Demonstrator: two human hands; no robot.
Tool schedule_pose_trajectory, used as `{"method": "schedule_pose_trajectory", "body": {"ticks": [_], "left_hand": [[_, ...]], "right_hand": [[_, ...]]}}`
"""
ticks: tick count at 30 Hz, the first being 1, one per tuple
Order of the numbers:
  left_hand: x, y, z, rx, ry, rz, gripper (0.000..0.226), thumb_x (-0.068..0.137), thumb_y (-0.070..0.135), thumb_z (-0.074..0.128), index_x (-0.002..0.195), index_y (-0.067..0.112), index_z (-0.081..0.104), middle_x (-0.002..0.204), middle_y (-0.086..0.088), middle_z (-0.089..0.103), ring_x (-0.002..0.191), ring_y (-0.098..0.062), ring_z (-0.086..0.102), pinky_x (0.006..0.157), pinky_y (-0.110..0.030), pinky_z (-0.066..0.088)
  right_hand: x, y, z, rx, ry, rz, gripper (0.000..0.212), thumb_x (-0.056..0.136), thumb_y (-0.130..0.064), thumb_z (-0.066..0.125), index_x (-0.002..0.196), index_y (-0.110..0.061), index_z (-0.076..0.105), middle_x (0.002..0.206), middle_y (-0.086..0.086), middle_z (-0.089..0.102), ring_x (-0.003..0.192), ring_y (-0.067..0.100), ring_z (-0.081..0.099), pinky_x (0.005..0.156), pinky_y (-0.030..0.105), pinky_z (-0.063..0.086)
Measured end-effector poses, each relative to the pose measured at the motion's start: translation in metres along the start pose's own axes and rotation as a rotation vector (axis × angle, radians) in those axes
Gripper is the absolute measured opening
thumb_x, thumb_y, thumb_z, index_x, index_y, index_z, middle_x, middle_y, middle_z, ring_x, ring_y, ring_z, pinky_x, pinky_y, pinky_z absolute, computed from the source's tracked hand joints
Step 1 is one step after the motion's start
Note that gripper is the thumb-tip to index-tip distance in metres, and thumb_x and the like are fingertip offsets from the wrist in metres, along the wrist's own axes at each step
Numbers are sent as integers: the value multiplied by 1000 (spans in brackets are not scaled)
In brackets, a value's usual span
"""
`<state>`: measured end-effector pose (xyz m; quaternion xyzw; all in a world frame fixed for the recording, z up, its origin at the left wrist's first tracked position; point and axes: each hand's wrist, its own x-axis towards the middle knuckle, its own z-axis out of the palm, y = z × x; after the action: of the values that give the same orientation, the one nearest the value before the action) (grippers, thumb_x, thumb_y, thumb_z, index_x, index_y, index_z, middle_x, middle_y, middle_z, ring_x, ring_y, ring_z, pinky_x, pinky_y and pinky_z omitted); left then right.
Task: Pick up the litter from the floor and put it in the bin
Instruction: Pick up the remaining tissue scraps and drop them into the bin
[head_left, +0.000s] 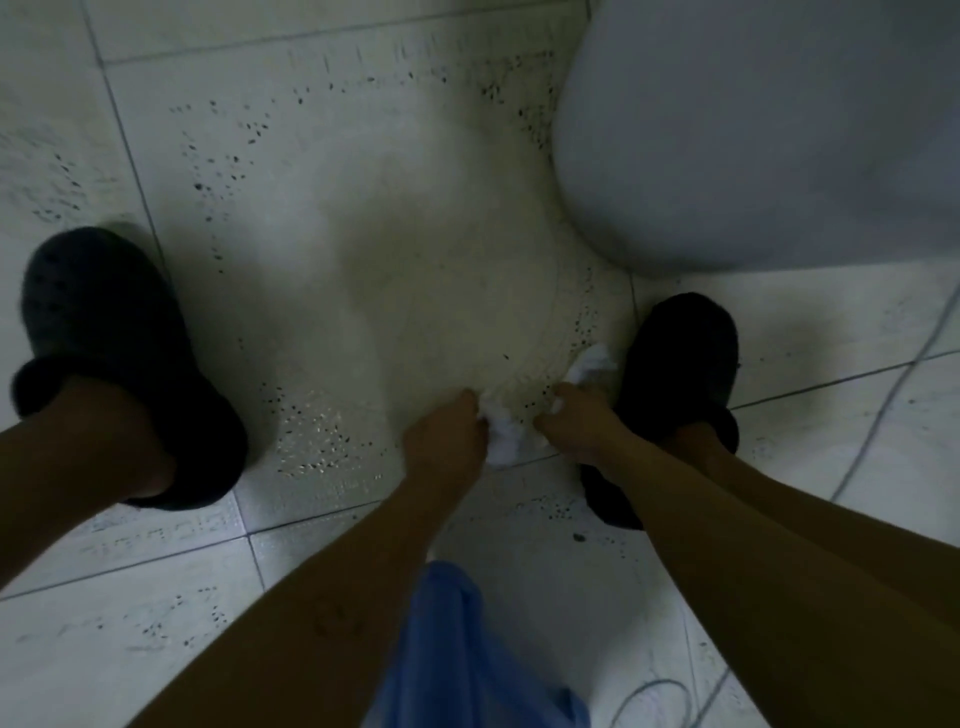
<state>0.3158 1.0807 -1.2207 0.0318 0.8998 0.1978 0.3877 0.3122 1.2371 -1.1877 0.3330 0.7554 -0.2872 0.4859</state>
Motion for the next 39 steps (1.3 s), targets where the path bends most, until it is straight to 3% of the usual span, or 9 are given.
{"method": "schedule_pose_trajectory", "body": {"ticks": [2,6,11,20,23,25,28,31,39], "left_hand": [[16,-8,-17,6,114,-19,24,94,33,46,107,16,57,96,-10,69,85,-28,65,60,-26,32],[38,-15,-51,-2,152,3,21,91,31,49,97,13,58,93,-11,62,85,-29,61,62,-27,33],[42,-11,-84,-113,152,50,21,91,26,52,76,18,40,62,5,40,62,-21,46,49,-27,24],[11,0,-140,-197,252,29,15,86,35,64,84,21,61,76,-5,64,61,-19,56,57,-24,43],[-5,7,-170,-173,232,90,10,87,22,62,97,19,61,82,-9,67,64,-20,58,59,-24,44],[-20,14,-194,-162,219,119,13,88,19,59,101,21,59,80,-6,67,65,-18,62,58,-23,44],[-46,28,-230,-232,247,144,11,85,17,62,94,22,60,73,-1,70,51,-4,64,47,-16,44],[-74,52,-259,-324,293,203,6,85,17,66,85,21,62,67,10,66,42,2,61,37,-6,37],[-145,153,-313,-344,480,456,7,79,23,73,74,24,69,70,9,67,64,-4,60,54,-18,40]], "right_hand": [[1,-8,4,37,-9,-44,20,90,-22,54,107,-15,46,137,22,46,121,35,48,98,34,42],[-4,-26,8,114,24,-113,41,92,-24,52,127,-1,52,132,15,53,103,20,53,75,7,36],[-26,-48,-6,151,72,-171,49,92,-26,52,137,-6,48,146,14,44,130,26,45,106,27,35],[-87,-62,-53,58,173,-285,46,96,-26,48,138,-8,45,144,13,46,126,28,49,105,34,39],[-111,-69,-67,26,151,-299,25,95,-20,51,99,0,66,100,17,65,91,24,61,85,31,48],[-135,-74,-77,10,141,-330,31,92,-16,53,64,-3,56,67,13,54,61,18,50,66,28,44],[-169,-77,-93,-33,196,-437,32,90,-17,55,88,13,67,91,25,69,81,33,64,74,37,53],[-201,-80,-112,-73,285,-541,32,91,-22,55,99,4,71,104,20,70,97,31,64,77,29,48],[-304,-61,-180,-57,533,-702,28,91,-26,57,112,-12,70,119,7,67,106,21,59,78,17,36]]}}
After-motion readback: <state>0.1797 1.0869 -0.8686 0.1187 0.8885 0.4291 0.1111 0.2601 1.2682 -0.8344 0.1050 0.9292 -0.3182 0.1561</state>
